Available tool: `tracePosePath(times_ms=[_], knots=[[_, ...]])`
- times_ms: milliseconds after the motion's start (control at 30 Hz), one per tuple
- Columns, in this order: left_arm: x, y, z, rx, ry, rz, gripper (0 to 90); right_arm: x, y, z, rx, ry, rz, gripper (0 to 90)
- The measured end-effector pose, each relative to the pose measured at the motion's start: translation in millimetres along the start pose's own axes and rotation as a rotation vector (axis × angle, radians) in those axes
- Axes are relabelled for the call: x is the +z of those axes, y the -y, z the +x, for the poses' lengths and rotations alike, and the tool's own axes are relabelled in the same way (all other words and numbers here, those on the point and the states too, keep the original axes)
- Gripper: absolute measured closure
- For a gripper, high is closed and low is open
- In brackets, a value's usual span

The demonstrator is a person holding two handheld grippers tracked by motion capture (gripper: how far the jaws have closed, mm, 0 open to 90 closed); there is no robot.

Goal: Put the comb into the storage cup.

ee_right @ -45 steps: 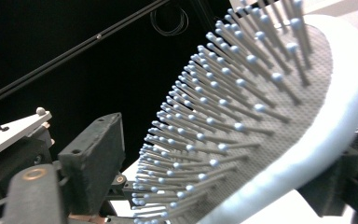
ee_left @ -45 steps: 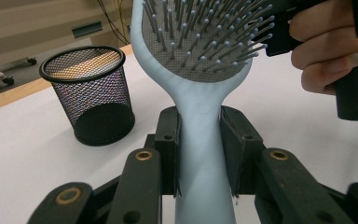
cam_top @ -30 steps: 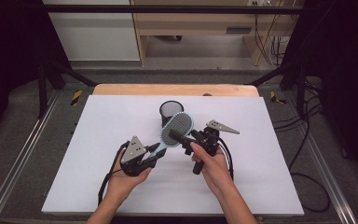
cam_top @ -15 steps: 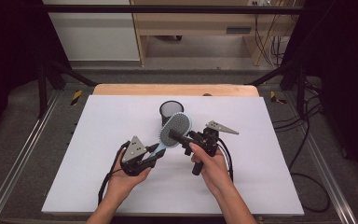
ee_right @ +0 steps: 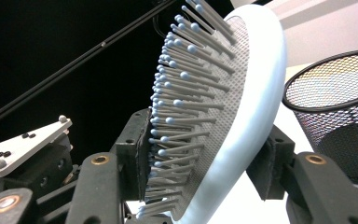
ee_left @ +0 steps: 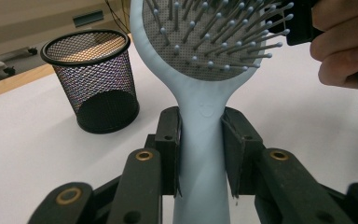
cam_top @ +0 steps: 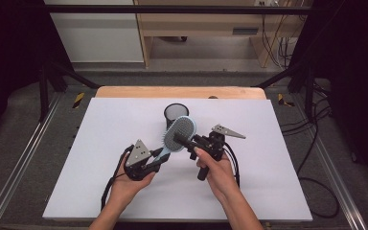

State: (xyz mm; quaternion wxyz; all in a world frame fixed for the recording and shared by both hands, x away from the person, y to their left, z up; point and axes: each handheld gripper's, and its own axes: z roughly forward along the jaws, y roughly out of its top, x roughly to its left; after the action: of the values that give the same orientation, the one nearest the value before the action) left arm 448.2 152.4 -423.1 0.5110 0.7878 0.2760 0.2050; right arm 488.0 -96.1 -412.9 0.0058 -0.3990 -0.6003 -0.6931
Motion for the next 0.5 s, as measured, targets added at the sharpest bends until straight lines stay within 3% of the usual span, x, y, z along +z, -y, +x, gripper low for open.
tracePosePath(times_ms=[500], knots=[[3.1, 1.0, -0.2, 0.006, 0.0, 0.002, 69.5, -1.6, -0.8, 4.0, -0.03, 0.002, -0.001, 51.4]])
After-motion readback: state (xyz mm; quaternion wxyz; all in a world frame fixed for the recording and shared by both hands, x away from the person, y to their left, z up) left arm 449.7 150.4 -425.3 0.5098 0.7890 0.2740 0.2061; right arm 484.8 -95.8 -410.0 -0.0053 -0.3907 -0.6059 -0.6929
